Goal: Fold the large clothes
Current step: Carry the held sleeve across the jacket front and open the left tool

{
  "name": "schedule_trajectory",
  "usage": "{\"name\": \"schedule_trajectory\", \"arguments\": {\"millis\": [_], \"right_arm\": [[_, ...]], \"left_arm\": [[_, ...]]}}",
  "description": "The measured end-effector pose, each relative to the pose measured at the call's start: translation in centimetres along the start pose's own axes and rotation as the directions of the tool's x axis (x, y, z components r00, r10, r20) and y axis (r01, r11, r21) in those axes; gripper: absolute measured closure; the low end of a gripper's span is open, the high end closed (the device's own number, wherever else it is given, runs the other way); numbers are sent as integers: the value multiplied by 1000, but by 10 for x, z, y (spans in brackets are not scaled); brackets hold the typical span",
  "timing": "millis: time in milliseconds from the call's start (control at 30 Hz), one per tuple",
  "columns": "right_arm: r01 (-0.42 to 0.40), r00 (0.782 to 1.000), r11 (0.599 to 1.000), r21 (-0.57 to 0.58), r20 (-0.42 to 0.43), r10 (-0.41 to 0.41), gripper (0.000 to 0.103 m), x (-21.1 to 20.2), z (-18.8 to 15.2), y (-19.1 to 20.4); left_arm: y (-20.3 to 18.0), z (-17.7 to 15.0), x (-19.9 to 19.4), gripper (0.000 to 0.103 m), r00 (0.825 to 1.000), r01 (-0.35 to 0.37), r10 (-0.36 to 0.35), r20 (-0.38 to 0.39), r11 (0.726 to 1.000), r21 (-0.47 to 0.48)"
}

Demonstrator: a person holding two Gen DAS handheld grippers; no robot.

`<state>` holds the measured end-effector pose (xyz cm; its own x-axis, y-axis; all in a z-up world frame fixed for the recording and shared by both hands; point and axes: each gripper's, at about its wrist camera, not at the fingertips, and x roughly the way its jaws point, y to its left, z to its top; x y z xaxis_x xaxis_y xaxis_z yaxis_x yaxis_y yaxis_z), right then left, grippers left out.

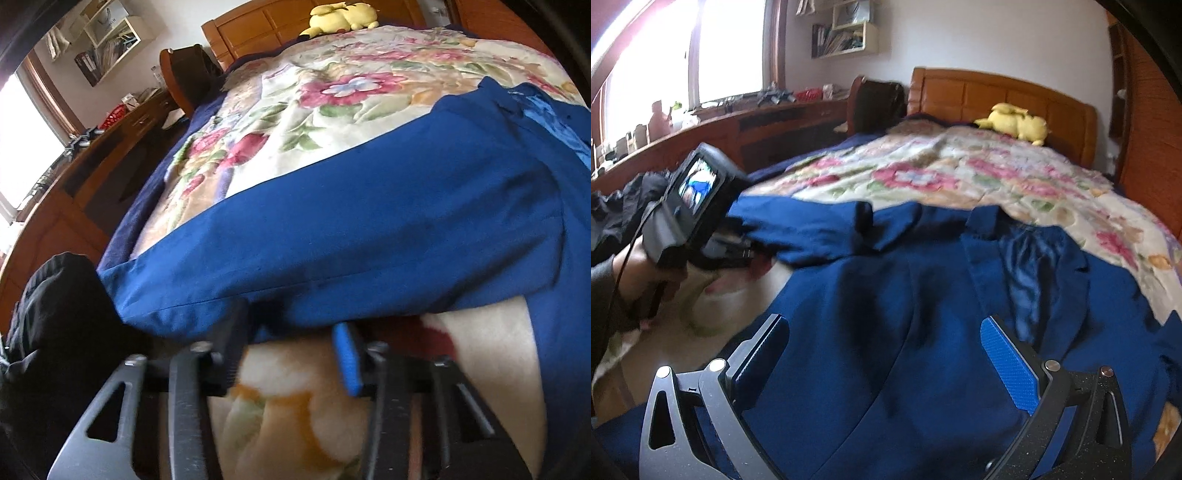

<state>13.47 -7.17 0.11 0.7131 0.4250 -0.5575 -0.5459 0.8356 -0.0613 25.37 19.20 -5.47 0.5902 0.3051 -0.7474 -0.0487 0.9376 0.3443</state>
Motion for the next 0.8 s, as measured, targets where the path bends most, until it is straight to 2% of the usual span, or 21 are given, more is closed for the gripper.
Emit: {"name": "schedule_trajectory", "arguments": {"millis": [100,200,300,500,600,800], "right_arm": [[12,1000,1000,-11,1,-12,0,-1,1,4],[12,1000,1000,-2,17,-12,0,-8,4,0],[21,999,1000,7,38,-21,0,-17,5,-2],[46,993,998,35,106,-50,0,-44,10,-11],[53,990,997,56,128,-60,0,-56,9,-18],[92,983,990,104,147,-107,0,-71,5,-35]], "left_arm": [[-2,4,-4,95,1000,20,-20,9,1000,0],[-7,12,-18,100,999,4,-4,39,1000,12],[-8,22,-41,100,996,2,-1,92,1000,-5],[-14,41,-88,101,983,53,-47,179,998,-31],[-31,50,-112,101,973,76,-74,216,997,-2],[-72,60,-161,101,940,182,-188,284,982,48]]}}
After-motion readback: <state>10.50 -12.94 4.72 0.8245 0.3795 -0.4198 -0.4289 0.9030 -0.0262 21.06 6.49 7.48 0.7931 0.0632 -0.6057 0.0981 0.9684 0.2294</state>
